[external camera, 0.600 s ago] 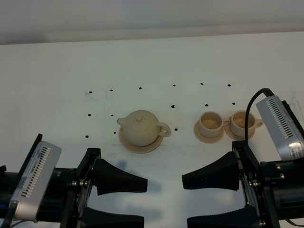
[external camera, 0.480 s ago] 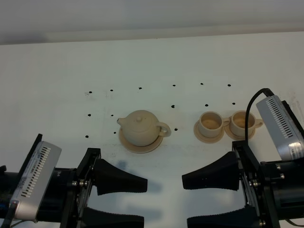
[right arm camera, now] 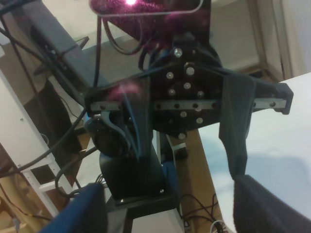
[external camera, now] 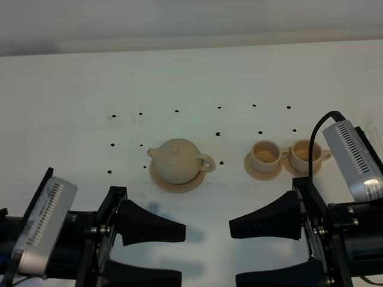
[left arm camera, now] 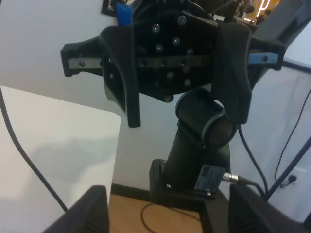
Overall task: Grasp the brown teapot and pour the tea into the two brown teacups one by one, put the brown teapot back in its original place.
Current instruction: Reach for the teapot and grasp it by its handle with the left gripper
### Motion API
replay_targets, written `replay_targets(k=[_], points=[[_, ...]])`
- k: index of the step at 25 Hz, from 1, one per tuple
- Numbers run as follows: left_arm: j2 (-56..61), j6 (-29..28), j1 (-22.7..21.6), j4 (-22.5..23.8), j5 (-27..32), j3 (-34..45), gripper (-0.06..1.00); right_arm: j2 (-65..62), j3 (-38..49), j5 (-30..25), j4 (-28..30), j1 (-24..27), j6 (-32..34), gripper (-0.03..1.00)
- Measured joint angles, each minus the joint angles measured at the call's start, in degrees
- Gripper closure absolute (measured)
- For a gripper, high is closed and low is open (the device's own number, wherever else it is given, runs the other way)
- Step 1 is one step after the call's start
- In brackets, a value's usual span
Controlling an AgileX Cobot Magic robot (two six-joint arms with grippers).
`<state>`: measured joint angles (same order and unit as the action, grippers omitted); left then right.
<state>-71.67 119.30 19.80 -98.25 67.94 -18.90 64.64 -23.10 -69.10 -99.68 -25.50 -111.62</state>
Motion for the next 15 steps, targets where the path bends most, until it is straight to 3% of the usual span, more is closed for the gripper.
replay_targets(k=[5, 15], points=[[0.0, -9.9, 0.0, -0.6, -0.1, -0.8, 0.43, 0.0, 0.0, 0.0, 0.0, 0.0, 2.0, 0.43], [0.0, -28.5, -1.6, 10.0, 0.1, -13.1, 0.43, 0.0, 0.0, 6.1, 0.4, 0.0, 8.1, 0.43]])
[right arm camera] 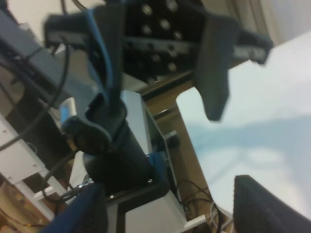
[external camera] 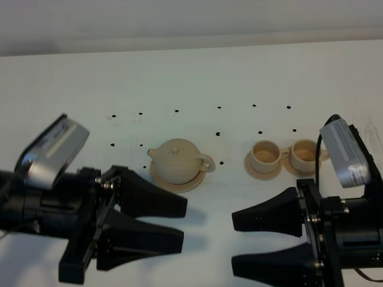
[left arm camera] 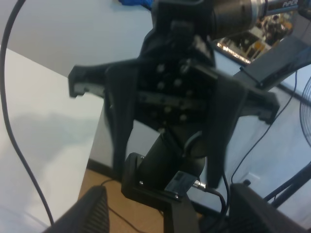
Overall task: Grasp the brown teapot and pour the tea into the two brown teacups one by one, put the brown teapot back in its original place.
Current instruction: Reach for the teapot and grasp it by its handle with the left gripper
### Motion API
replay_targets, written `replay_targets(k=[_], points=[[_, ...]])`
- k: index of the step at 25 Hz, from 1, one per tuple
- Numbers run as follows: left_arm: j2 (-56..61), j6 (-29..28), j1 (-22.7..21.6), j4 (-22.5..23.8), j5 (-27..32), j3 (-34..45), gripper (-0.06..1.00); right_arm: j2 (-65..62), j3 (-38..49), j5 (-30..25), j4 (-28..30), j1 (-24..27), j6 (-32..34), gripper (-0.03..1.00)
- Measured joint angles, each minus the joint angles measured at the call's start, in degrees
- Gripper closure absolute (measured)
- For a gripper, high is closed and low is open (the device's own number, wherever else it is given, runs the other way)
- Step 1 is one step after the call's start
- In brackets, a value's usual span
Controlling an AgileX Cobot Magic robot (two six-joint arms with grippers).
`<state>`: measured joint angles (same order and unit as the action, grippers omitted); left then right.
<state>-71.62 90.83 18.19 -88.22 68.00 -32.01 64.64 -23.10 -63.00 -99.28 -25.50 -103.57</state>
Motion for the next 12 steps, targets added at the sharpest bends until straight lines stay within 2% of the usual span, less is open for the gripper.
replay_targets(k=[4, 6, 8, 12], points=[[0.2, -5.7, 0.0, 3.4, -0.2, -4.6, 0.43, 0.0, -0.1, 5.4, 1.3, 0.0, 5.4, 0.43], [0.2, -9.1, 0.0, 5.1, -0.9, -7.1, 0.43, 0.0, -1.2, 9.7, 4.9, 0.0, 11.2, 0.43], [0.2, -13.8, 0.0, 7.2, -2.3, -9.5, 0.43, 0.0, -3.3, 12.9, 11.0, 0.0, 19.0, 0.43], [0.1, -22.0, 0.0, 13.6, -6.8, -14.1, 0.43, 0.0, -9.6, 14.6, 28.8, 0.0, 39.3, 0.43]])
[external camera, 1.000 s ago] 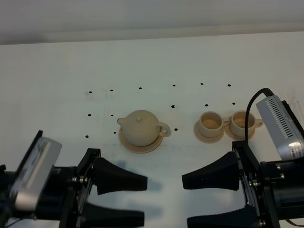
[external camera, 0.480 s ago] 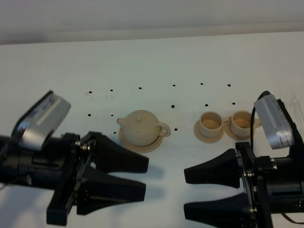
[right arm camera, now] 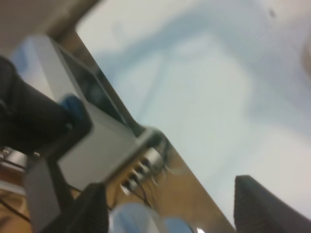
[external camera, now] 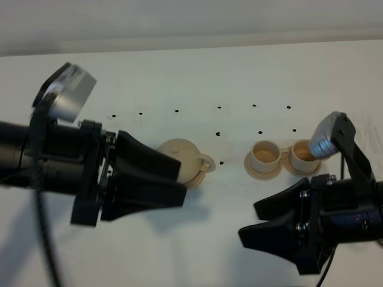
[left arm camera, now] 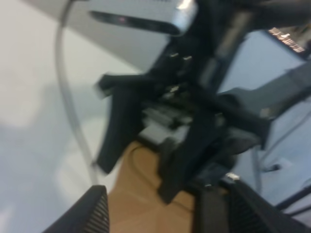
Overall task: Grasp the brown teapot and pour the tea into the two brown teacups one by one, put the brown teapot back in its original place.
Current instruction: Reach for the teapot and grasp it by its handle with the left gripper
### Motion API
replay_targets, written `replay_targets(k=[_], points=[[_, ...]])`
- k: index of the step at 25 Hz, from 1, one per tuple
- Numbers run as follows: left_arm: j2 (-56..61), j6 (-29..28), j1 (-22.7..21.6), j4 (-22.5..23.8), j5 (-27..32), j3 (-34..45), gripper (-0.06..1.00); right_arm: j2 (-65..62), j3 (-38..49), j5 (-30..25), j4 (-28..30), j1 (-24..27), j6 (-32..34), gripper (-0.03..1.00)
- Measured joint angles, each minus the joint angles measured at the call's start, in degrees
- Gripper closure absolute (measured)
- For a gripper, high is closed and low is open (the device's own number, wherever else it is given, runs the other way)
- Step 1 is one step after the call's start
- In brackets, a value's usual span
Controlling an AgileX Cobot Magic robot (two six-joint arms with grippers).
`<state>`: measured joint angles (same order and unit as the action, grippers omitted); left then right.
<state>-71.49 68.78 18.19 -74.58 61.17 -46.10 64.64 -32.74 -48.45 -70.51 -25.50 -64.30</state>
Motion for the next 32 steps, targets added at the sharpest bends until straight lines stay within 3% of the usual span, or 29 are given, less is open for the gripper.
replay_targets(k=[6, 12, 15, 20, 32], points=[[0.0, -7.0, 0.0, 6.4, -7.9, -3.7, 0.43, 0.0, -8.7, -2.1, 31.3, 0.0, 31.7, 0.43], [0.0, -7.5, 0.0, 7.1, -11.5, -4.3, 0.43, -0.4, -12.0, -14.8, 62.2, 0.0, 61.2, 0.43], [0.0, -7.4, 0.0, 7.1, -12.2, -4.3, 0.43, -2.6, -12.0, -20.2, 71.7, 0.0, 69.3, 0.44], [0.0, -6.2, 0.0, 7.1, -13.8, -4.3, 0.43, -12.8, -11.5, -20.9, 73.9, 0.0, 71.2, 0.48], [0.0, -6.0, 0.0, 7.1, -13.9, -4.3, 0.43, -45.0, -0.8, -20.2, 69.7, 0.0, 62.4, 0.49]])
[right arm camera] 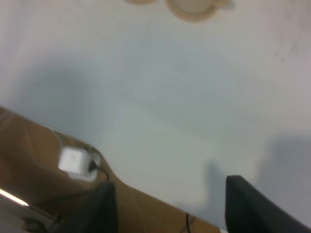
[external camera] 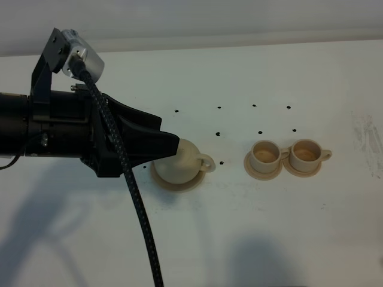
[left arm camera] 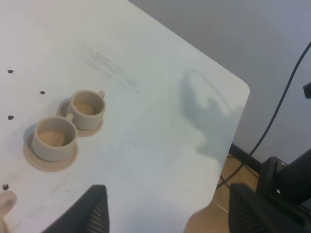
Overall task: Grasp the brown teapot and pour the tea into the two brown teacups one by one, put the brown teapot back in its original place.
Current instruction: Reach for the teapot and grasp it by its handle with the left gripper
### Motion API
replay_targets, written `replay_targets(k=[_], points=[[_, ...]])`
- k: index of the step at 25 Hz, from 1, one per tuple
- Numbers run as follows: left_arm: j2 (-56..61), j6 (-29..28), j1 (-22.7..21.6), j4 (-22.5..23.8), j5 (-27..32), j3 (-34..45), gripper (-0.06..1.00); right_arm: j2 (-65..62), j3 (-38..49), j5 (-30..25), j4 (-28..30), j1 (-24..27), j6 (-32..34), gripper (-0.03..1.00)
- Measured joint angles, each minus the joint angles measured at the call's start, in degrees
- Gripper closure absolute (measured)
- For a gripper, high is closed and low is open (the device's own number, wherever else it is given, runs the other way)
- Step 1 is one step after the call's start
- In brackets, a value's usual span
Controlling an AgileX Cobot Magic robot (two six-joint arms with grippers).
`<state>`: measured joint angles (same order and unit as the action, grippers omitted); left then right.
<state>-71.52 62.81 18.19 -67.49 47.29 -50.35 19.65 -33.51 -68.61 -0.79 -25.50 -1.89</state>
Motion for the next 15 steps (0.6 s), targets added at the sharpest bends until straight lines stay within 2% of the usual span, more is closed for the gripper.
replay_targets(k=[5, 13, 15], points=[[0.0, 0.0, 0.0, 0.1, 0.4, 0.0, 0.43, -4.4, 3.6, 3.8, -3.8, 0.0, -2.9, 0.49], [0.0, 0.0, 0.0, 0.1, 0.4, 0.0, 0.43, -5.3, 3.6, 4.4, -4.9, 0.1, -3.1, 0.49], [0.0, 0.0, 0.0, 0.1, 0.4, 0.0, 0.43, -6.4, 3.6, 4.4, -5.4, 1.4, -3.1, 0.49]])
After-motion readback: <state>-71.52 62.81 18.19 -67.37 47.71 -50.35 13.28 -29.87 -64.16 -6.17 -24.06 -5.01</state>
